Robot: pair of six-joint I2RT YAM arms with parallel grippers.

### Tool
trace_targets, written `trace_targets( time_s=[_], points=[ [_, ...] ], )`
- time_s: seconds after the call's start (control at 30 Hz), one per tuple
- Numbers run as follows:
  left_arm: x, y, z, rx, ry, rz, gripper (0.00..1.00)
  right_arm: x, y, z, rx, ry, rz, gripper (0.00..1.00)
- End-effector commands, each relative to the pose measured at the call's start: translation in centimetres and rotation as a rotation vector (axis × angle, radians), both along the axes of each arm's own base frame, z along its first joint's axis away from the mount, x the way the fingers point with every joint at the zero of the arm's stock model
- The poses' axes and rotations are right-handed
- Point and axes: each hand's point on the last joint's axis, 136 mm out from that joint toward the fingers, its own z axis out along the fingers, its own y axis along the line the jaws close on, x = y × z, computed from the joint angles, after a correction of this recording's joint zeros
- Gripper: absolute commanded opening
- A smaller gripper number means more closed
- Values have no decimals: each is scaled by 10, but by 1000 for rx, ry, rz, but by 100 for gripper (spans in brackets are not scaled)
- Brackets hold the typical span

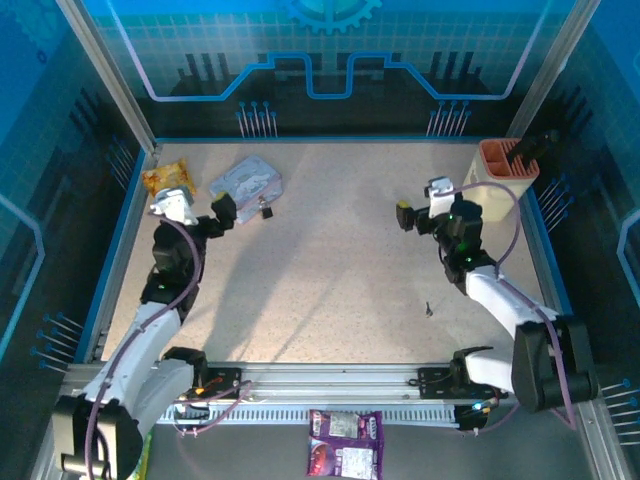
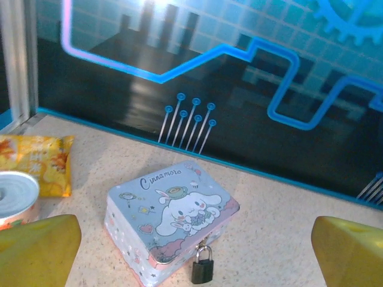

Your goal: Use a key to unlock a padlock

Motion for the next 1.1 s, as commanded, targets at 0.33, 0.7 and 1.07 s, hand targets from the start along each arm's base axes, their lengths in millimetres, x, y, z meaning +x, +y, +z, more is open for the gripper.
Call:
trace_targets(
  time_s=[0.33, 0.7, 1.07],
  points=[
    [-46, -42, -70, -344, 282, -194, 99, -75, -17, -34, 346, 530, -193, 100],
    [-54, -119, -108, -203, 409, -456, 99, -145, -20, -75, 296, 764, -336, 97],
    [-63, -153, -139, -137, 429, -581, 99, -194, -30, -128, 242, 909, -582, 93]
  ],
)
